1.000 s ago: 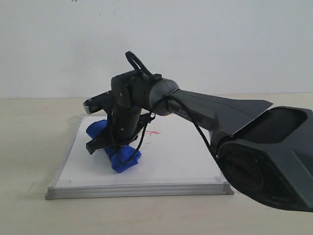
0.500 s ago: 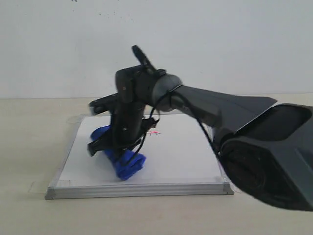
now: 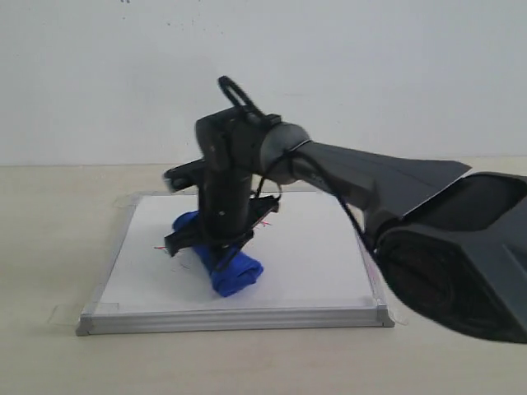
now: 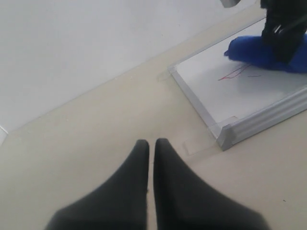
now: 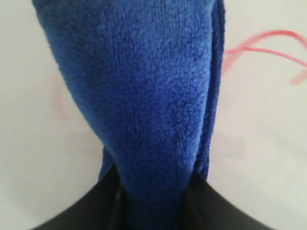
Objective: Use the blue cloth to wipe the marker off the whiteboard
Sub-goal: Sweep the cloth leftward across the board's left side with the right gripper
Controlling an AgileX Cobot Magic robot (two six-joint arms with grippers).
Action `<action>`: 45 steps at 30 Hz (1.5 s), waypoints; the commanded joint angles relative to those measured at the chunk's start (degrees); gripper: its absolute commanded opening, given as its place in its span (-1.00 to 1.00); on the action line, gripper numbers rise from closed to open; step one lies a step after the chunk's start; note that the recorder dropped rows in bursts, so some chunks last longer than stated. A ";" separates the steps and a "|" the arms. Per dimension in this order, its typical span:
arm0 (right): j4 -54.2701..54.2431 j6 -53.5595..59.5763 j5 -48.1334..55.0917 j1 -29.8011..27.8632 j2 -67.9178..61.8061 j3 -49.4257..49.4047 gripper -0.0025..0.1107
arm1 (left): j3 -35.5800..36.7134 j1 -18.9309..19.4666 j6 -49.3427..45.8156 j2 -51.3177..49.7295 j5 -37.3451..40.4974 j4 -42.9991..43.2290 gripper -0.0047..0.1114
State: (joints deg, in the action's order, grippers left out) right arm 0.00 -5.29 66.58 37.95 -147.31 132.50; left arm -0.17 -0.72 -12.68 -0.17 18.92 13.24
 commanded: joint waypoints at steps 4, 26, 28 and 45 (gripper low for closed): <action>-3.35 -4.45 2.87 -8.22 -1.36 -0.99 -0.96 | 0.17 0.14 -0.30 0.17 -0.10 -0.09 -0.85; -12.81 4.68 -23.77 3.15 -1.36 -0.99 -0.96 | 0.17 0.14 -0.30 0.17 -0.10 -0.09 -0.85; -6.35 2.98 -22.22 2.94 -1.36 -0.99 -0.96 | 0.17 0.14 -0.30 0.17 -0.10 -0.09 -0.85; -3.88 1.24 -26.63 3.36 -2.81 -0.99 -0.96 | 0.17 0.14 -0.30 0.17 -0.10 -0.09 -0.85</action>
State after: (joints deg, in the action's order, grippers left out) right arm 10.04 -10.05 46.80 40.59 -148.80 131.87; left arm -0.17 -0.72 -12.68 -0.17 18.92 13.24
